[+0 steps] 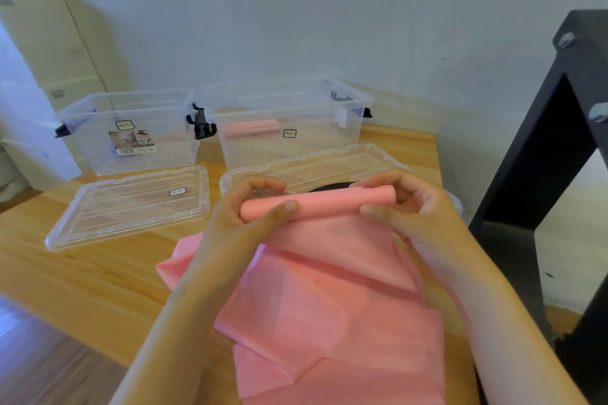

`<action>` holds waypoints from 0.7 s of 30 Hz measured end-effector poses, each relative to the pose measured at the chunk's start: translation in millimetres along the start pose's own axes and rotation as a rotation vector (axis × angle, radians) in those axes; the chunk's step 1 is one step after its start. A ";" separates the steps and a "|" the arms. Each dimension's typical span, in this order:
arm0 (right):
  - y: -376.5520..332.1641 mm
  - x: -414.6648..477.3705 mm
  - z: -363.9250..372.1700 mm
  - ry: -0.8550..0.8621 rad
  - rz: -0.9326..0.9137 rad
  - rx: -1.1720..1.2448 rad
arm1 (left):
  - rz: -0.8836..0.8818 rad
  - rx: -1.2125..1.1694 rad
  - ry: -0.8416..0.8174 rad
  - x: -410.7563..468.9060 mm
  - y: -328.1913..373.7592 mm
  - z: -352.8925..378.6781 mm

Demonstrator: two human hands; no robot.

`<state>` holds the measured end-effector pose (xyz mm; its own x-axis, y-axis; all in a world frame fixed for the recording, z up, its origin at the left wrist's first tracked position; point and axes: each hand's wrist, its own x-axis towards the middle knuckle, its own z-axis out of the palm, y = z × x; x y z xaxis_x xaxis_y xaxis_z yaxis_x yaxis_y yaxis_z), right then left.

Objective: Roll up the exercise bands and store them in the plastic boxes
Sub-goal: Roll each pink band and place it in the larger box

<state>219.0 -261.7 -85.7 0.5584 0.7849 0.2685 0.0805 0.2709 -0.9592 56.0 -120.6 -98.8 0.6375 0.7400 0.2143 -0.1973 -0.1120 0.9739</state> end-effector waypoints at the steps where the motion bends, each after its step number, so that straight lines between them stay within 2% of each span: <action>1: 0.0 -0.2 0.4 -0.009 0.008 -0.006 | 0.003 -0.003 -0.014 -0.1 -0.7 -0.2; 5: -1.4 -1.4 -1.9 -0.028 0.059 -0.002 | 0.020 -0.005 -0.065 -0.6 -2.3 -1.0; 12: -0.6 -1.3 1.5 -0.034 0.117 0.018 | 0.136 0.004 -0.052 1.7 -4.0 -1.2; 16: 0.9 0.1 0.4 0.013 0.137 -0.004 | 0.193 0.014 -0.079 1.3 -4.2 1.2; 19: 1.6 1.0 -3.2 0.032 0.096 -0.037 | 0.175 0.079 -0.076 1.2 -5.4 2.3; 21: 0.7 0.5 -5.3 -0.011 0.057 -0.031 | 0.097 0.077 -0.091 1.1 -4.4 2.0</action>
<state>223.7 -264.1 -86.7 0.5540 0.8045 0.2141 0.0741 0.2085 -0.9752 59.1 -120.6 -102.7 0.6837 0.6608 0.3098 -0.2055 -0.2329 0.9505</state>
